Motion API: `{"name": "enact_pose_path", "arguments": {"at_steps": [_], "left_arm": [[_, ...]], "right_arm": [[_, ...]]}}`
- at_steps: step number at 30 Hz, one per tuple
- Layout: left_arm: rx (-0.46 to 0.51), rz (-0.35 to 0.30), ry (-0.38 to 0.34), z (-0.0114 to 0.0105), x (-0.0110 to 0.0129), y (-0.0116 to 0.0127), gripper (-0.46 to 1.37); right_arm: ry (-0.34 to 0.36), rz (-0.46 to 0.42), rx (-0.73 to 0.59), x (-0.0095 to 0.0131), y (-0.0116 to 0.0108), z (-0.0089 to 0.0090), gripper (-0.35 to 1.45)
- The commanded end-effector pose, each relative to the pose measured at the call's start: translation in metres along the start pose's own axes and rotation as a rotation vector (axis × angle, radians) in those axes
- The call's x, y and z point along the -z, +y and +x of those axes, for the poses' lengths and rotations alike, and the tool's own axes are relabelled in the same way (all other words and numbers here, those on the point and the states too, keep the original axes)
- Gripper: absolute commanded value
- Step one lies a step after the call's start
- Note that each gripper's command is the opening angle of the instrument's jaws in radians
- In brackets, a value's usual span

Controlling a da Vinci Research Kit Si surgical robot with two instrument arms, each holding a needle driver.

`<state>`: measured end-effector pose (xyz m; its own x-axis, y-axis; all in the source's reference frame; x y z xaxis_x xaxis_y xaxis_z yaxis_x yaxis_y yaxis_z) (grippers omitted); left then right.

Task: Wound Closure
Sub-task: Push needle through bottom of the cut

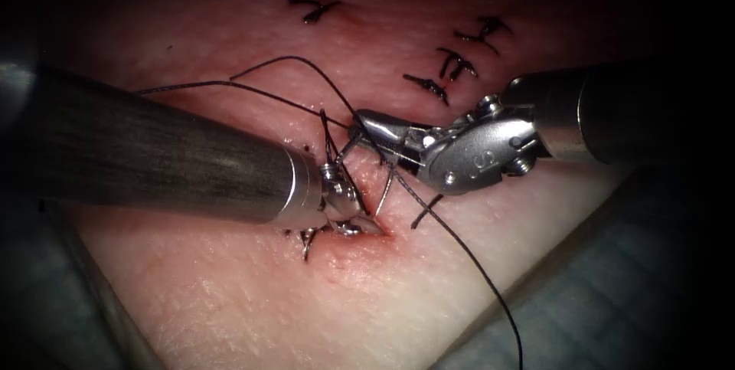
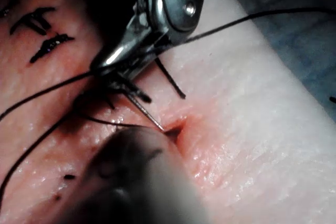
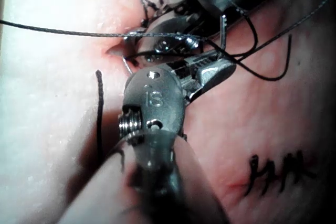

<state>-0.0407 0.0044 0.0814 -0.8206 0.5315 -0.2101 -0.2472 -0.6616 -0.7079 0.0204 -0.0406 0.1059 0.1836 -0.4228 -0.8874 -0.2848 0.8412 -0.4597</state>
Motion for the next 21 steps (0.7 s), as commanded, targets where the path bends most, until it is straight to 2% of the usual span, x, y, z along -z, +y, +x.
{"name": "enact_pose_path", "arguments": {"at_steps": [1,14,21], "left_arm": [[0.000,0.000,0.000,0.0000,0.0000,0.0000,0.99],[-0.002,-0.014,0.013,0.0006,0.0013,0.0006,0.94],[0.017,-0.040,0.032,0.0007,0.0039,0.0019,0.73]], "right_arm": [[0.002,-0.008,0.003,-0.0001,-0.0002,-0.0001,-0.35],[0.018,0.011,0.027,0.0004,-0.0036,0.0000,-0.35],[0.027,0.029,0.052,0.0010,-0.0054,0.0000,-0.35]]}}
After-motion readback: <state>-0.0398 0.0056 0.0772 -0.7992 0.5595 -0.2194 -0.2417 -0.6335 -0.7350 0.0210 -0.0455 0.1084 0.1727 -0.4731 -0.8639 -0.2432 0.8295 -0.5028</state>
